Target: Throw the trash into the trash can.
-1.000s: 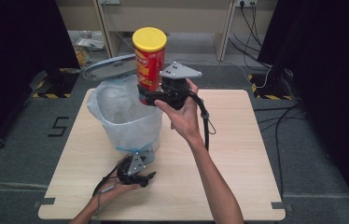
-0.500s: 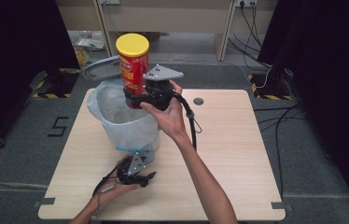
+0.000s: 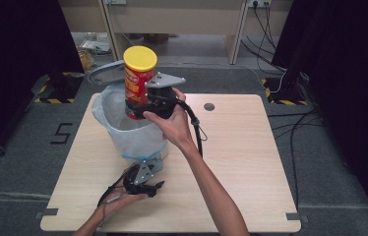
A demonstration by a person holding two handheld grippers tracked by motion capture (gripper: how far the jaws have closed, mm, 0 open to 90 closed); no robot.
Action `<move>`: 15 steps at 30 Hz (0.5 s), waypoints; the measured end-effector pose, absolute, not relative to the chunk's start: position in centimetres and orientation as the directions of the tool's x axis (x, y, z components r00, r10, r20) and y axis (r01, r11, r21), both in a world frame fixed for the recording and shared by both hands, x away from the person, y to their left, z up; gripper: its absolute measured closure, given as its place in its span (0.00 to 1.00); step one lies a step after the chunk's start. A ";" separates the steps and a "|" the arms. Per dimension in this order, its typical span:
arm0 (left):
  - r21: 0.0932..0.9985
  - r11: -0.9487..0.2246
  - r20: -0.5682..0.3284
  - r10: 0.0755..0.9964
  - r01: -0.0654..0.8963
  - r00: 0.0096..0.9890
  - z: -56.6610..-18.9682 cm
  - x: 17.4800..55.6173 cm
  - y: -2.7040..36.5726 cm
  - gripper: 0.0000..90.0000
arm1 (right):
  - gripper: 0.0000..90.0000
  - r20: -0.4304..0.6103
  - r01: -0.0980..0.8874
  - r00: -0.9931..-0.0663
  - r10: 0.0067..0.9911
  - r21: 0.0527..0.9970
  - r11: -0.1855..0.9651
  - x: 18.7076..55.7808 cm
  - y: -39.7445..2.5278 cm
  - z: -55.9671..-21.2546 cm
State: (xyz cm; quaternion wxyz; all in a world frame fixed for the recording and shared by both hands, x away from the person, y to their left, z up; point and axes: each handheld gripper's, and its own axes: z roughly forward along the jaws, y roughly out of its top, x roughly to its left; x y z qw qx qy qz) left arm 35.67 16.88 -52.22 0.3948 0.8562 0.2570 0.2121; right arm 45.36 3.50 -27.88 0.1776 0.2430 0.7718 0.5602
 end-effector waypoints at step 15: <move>0.783 -0.560 0.165 0.606 0.270 0.778 -52.2 35.7 16.9 0.32 | 0.16 -0.018 0.169 -0.818 0.576 0.948 0.270 45.5 3.1 -28.0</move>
